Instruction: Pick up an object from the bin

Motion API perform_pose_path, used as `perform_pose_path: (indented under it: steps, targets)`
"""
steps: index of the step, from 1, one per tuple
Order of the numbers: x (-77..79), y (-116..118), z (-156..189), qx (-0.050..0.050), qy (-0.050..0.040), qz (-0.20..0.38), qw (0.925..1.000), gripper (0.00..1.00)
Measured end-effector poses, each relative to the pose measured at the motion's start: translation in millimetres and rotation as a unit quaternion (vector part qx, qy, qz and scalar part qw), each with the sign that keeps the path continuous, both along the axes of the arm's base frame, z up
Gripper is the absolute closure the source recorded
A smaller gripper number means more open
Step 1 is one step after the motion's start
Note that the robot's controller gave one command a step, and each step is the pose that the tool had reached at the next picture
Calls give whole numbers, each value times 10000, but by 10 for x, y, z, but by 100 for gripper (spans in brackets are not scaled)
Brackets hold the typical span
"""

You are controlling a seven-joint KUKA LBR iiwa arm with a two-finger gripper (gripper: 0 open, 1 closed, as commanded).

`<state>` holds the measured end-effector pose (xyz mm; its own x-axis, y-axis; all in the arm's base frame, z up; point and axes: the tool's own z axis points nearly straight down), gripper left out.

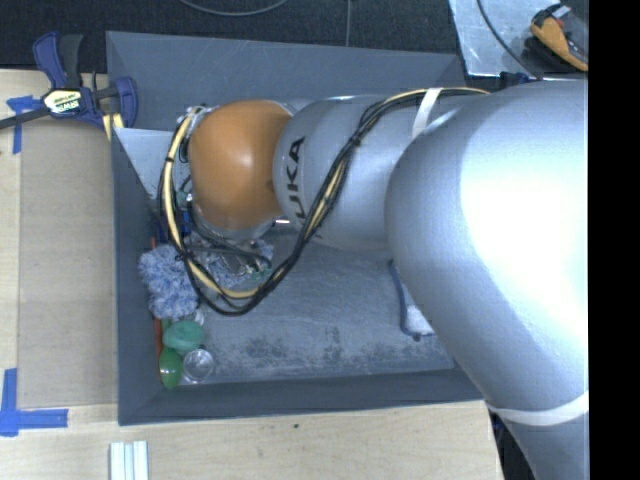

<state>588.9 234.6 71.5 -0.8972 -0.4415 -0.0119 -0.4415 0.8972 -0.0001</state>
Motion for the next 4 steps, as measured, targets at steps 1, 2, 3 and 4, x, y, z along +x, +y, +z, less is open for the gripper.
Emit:
perform_pose_path:
  steps: [1,2,3,4]
  targets:
    - [3,-3,13,3,-5,-11,10000,100]
    - [-22,-12,359,-11,34,-18,10000,100]
    - [-3,-6,636,2,2,-24,10000,100]
    - [-3,-7,982,2,1,-31,10000,100]
